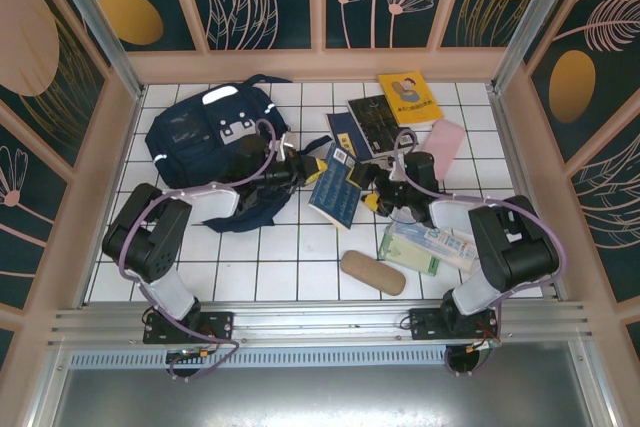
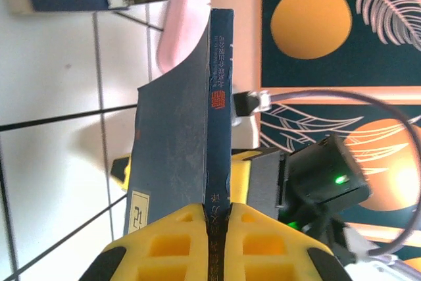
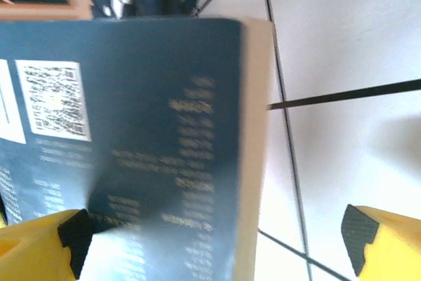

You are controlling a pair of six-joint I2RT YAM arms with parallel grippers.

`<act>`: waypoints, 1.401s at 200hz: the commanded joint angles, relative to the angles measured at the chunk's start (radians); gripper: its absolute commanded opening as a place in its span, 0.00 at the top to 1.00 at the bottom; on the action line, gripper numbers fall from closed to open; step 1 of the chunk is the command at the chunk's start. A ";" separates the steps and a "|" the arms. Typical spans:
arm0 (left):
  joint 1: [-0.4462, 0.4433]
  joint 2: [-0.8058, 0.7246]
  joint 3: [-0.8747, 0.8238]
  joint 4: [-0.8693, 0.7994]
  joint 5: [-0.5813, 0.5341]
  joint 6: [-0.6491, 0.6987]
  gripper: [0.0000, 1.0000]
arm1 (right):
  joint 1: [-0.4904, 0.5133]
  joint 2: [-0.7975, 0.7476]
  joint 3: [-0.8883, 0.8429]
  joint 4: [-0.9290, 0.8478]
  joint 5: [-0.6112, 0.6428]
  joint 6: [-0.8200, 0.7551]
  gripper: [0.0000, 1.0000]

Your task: Pack books, pencil case, and school supplies into a backpack

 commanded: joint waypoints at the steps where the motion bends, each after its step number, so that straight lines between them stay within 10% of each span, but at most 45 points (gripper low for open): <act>1: 0.007 -0.071 0.051 0.022 -0.012 -0.022 1.00 | -0.007 -0.031 -0.052 0.299 -0.074 0.184 0.01; 95: 0.018 -0.143 0.086 0.006 -0.047 -0.056 1.00 | 0.048 -0.187 -0.103 0.709 -0.061 0.369 0.04; 214: 0.019 -0.179 0.110 -0.193 -0.060 0.120 0.90 | 0.036 -0.296 -0.053 0.301 0.049 0.172 1.00; 235: 0.019 -0.187 0.312 -0.778 -0.304 0.515 0.55 | 0.028 -0.332 0.007 0.052 0.101 0.009 1.00; 280: 0.019 -0.227 0.353 -1.174 -0.873 0.831 0.42 | 0.018 -0.372 0.072 -0.246 0.225 -0.164 1.00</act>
